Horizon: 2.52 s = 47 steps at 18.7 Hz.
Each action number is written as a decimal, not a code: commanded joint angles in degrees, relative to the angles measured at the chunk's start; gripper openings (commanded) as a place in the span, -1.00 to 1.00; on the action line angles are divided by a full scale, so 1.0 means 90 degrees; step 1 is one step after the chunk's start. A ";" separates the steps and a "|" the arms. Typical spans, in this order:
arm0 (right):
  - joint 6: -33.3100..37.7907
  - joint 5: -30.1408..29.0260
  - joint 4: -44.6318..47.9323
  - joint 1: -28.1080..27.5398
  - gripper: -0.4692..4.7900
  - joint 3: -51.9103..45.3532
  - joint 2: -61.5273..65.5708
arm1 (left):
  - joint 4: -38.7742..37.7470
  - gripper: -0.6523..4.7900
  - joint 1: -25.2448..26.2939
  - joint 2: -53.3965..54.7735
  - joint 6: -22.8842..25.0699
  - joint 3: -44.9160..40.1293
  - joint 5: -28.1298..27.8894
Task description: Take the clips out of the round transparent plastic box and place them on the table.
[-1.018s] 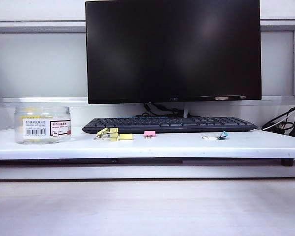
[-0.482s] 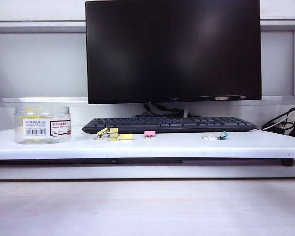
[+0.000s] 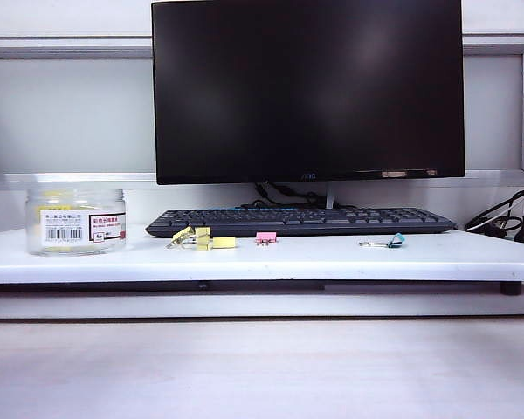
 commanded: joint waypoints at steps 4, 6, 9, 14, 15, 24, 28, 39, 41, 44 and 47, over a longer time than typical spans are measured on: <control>-0.0002 0.0005 0.0027 -0.0002 -0.65 0.0000 -0.0005 | 0.0121 -0.32 0.1207 -0.0012 -0.0017 -0.0015 0.0192; -0.0002 0.0005 0.0024 -0.0002 -0.65 0.0000 -0.0005 | 0.0117 -0.32 0.1902 -0.0090 -0.0017 -0.0015 0.0192; -0.0002 0.0005 0.0024 -0.0002 -0.65 0.0000 -0.0005 | 0.0121 -0.32 0.2732 -0.0168 -0.0017 -0.0015 0.0192; -0.0002 -0.0010 0.0029 -0.0041 -0.65 0.0000 -0.0097 | 0.0121 -0.32 0.3215 -0.0168 -0.0017 -0.0015 0.0175; -0.0002 -0.0002 0.0041 -0.0092 -0.65 0.0000 -0.0136 | 0.0121 -0.32 0.3215 -0.0168 -0.0017 -0.0015 0.0192; -0.0002 0.0002 0.0041 -0.1258 -0.65 0.0000 -0.0313 | 0.0121 -0.32 0.3215 -0.0168 -0.0017 -0.0015 0.0192; -0.0002 0.0005 0.0046 -0.1304 -0.65 0.0000 -0.0780 | 0.0119 -0.32 0.3215 -0.0168 -0.0017 -0.0015 0.0192; -0.0002 0.0002 0.0119 -0.1302 -0.65 0.0002 -0.0933 | 0.0119 -0.32 0.3215 -0.0165 -0.0017 -0.0015 0.0192; -0.0002 0.0005 0.0119 -0.1302 -0.65 0.0002 -0.0933 | 0.0119 -0.32 0.3215 -0.0165 -0.0017 -0.0015 0.0192; -0.0002 0.0002 0.0119 -0.1302 -0.65 0.0002 -0.0933 | 0.0119 -0.32 0.3215 -0.0165 -0.0017 -0.0015 0.0192; -0.0002 0.0002 0.0119 -0.1302 -0.65 0.0002 -0.0933 | 0.0119 -0.32 0.3215 -0.0165 -0.0017 -0.0015 0.0192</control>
